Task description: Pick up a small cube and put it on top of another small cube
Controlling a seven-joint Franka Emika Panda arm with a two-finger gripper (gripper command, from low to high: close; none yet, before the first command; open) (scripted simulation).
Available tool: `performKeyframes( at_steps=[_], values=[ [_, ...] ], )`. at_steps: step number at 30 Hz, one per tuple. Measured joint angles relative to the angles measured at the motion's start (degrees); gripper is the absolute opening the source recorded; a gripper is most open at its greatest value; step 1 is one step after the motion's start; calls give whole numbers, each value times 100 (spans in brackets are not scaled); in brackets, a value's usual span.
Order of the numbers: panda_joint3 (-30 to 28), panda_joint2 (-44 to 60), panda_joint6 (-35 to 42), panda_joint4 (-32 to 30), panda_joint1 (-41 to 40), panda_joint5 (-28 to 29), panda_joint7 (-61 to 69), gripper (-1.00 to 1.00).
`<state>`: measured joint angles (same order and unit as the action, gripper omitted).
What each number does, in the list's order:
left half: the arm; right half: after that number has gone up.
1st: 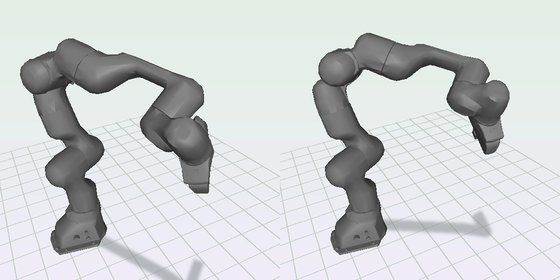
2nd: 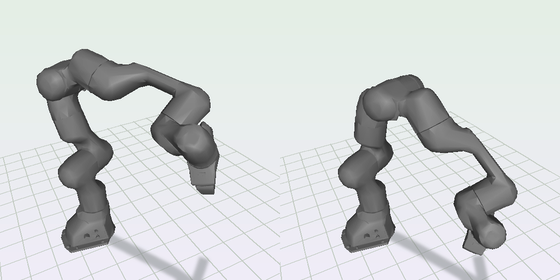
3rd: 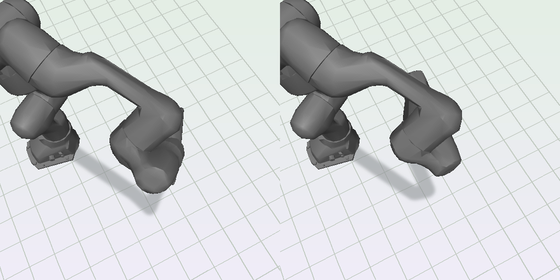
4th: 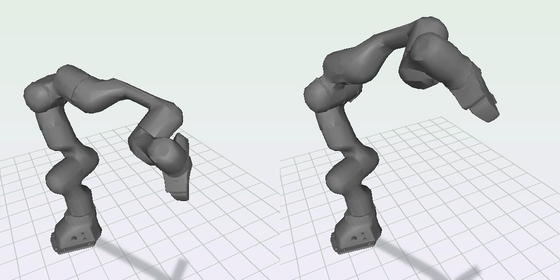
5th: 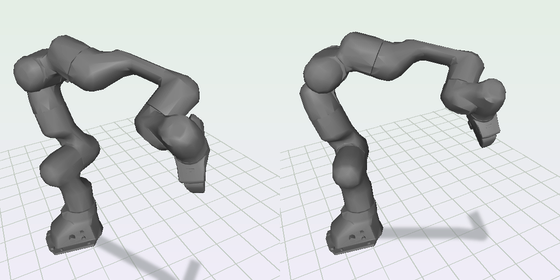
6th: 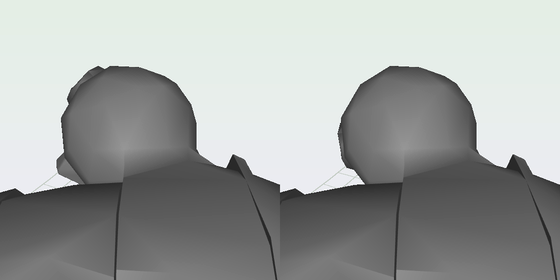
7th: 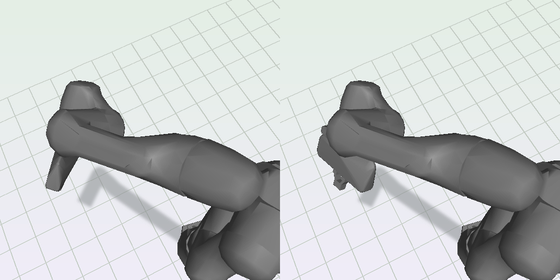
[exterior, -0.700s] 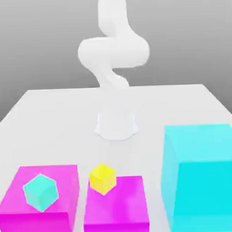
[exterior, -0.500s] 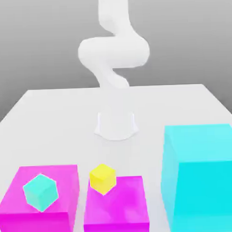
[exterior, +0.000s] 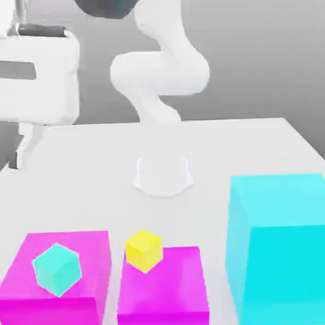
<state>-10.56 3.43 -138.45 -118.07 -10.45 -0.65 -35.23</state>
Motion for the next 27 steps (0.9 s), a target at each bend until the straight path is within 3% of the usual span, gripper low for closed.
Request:
performKeyframes(
  at_steps=[13, 17, 18, 27],
  values=[
    [-19, 2746, -331, 764, -1049, -816, 1086, 0],
    [135, 3575, -826, 980, -1246, -994, 1241, 0],
    [159, 3689, -908, 1010, -1266, -1017, 1257, -100],
    [77, 3360, -651, 926, -1204, -981, 1236, -100]
  ],
)
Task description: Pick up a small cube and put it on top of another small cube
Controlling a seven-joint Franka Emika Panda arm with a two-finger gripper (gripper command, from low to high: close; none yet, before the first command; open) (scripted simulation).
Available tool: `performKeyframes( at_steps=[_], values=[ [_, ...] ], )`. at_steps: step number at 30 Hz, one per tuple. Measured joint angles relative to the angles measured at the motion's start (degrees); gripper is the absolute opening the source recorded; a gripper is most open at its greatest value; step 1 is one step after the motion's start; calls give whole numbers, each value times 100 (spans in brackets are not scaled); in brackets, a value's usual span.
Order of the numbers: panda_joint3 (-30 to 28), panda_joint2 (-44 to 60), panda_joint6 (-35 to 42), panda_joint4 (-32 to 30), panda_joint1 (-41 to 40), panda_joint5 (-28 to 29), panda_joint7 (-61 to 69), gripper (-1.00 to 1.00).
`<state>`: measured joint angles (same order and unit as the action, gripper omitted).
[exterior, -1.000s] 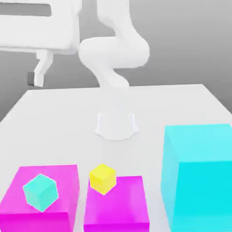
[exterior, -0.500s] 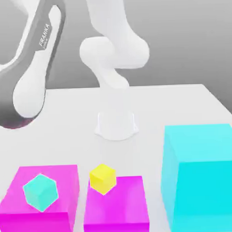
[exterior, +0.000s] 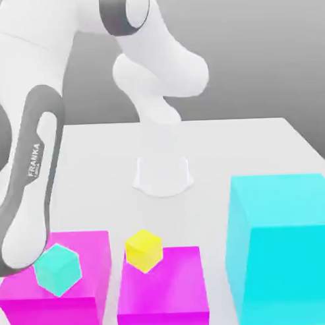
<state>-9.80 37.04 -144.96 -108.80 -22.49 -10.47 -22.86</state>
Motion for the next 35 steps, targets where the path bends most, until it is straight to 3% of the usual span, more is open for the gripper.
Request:
performKeyframes(
  at_steps=[4, 7, 26, 32, 33, 35],
  values=[
    [-100, -469, 502, -71, 261, 206, -135, -100],
    [-101, -1033, 709, -491, 655, 419, -412, -100],
    [574, -5005, 703, -4280, 1953, 1070, -2092, -100],
    [655, -4456, -453, -4823, 1965, 1112, -2228, -100],
    [650, -4345, -592, -4850, 1971, 1108, -2226, 100],
    [650, -4345, -592, -4850, 1971, 1108, -2226, 100]
  ],
)
